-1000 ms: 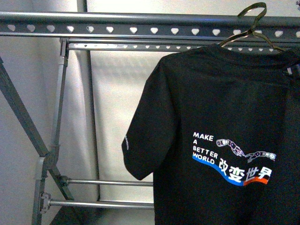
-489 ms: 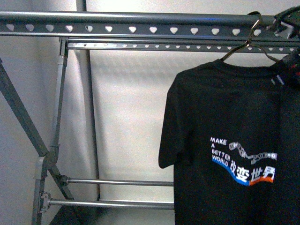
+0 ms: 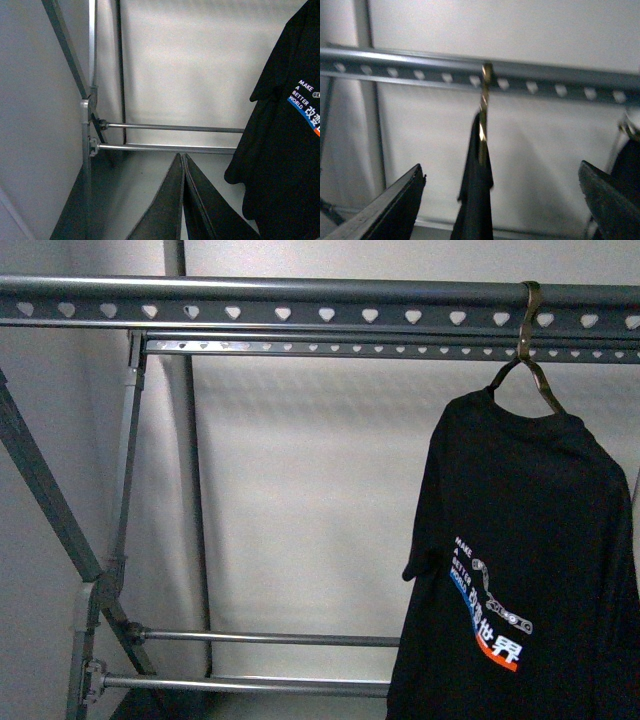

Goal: Hang clothes on hanger

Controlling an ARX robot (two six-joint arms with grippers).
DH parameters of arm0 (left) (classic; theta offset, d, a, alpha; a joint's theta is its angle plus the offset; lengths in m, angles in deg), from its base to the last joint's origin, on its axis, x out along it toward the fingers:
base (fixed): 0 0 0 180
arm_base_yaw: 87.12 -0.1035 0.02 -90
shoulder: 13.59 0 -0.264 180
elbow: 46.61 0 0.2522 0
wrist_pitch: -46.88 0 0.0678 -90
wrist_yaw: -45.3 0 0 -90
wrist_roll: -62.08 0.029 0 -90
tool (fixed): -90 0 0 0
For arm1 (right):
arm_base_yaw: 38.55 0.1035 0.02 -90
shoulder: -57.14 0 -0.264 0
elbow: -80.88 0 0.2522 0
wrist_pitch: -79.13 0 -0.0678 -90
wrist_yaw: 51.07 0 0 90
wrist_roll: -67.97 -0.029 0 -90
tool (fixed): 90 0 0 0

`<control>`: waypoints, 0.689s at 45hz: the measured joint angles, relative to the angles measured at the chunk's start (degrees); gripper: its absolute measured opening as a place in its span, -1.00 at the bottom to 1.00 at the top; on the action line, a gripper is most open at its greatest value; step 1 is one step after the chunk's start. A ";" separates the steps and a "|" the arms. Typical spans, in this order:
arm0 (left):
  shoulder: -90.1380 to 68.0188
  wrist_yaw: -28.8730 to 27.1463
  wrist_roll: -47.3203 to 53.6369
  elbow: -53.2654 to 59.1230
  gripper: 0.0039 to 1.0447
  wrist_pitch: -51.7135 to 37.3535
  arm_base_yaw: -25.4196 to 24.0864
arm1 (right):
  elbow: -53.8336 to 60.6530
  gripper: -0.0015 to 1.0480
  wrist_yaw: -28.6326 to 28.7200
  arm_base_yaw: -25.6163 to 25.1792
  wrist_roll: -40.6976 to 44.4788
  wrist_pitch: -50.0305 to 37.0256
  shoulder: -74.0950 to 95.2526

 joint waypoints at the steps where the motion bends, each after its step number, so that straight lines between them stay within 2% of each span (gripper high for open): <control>1: 0.50 0.00 0.00 0.13 -0.94 0.37 0.00 | 2.16 0.66 -2.29 0.63 -0.72 3.30 -3.10; 2: 0.96 0.00 0.02 0.24 -0.94 0.70 0.00 | 3.34 0.63 -3.04 0.87 -1.03 4.90 -4.63; 5: 1.75 0.13 0.07 1.46 -0.94 -0.20 0.00 | 13.68 0.33 -4.90 2.03 -2.47 13.18 -15.89; 20: 10.16 0.00 0.15 1.49 -0.94 7.41 0.00 | 27.85 -0.98 -5.51 2.10 -3.41 11.06 -28.04; 31: 14.82 0.00 0.15 1.46 -0.94 12.13 0.00 | 33.07 -0.95 -5.51 2.10 -3.54 12.20 -34.71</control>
